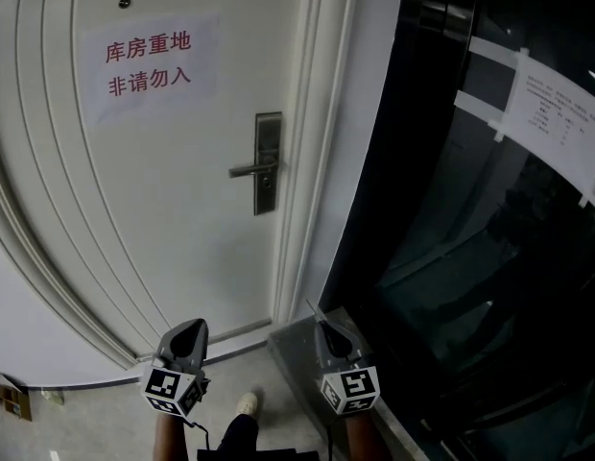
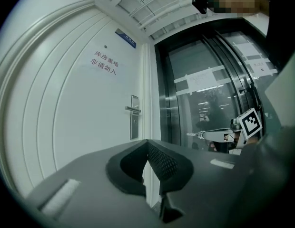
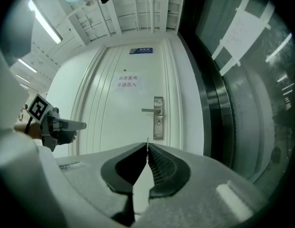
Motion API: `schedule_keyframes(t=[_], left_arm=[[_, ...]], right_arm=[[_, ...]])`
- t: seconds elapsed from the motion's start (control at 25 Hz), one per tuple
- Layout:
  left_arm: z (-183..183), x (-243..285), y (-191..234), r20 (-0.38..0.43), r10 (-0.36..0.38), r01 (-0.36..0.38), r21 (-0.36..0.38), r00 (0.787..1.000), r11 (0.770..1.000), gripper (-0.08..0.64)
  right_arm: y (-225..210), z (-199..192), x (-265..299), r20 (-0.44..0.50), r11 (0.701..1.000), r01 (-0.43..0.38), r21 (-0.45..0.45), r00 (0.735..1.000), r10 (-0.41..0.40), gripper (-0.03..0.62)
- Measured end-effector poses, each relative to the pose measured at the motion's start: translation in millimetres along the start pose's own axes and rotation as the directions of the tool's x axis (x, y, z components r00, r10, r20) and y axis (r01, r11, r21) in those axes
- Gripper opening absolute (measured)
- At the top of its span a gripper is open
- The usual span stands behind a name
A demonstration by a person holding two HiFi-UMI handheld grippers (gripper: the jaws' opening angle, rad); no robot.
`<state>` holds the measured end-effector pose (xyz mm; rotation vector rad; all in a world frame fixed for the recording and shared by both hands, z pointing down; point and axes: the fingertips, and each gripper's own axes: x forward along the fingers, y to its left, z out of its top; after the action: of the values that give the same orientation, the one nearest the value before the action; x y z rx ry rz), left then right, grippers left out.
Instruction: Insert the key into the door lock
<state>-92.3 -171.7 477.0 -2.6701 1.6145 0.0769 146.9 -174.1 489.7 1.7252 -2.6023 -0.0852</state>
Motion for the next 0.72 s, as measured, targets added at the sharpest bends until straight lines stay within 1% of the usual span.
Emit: schedule_keyframes(t=[0.24,0.56,0.72], left_arm=[[6,50,24,-0.005,-0.055,0.055,0.006,0.998,0.998,0.003],[6,104,57,-0.018,-0.089,0.089,-0.003,0.996,0.996,0.003],[4,124,72,-0.023,-0.1,0.099,-0.014,0.995,0.995,0.003]], right_arm=[[-12,6,44,-0.001,1.0,0.03,-0.007,1.0,-0.03,0.011],[-30,15,101,0.0,0.998,0.061,-0.024,0.998,-0.061,0.011],[-37,22,128,0.007,0.994,0.08,-0.074,0.997,-0.079,0.011]])
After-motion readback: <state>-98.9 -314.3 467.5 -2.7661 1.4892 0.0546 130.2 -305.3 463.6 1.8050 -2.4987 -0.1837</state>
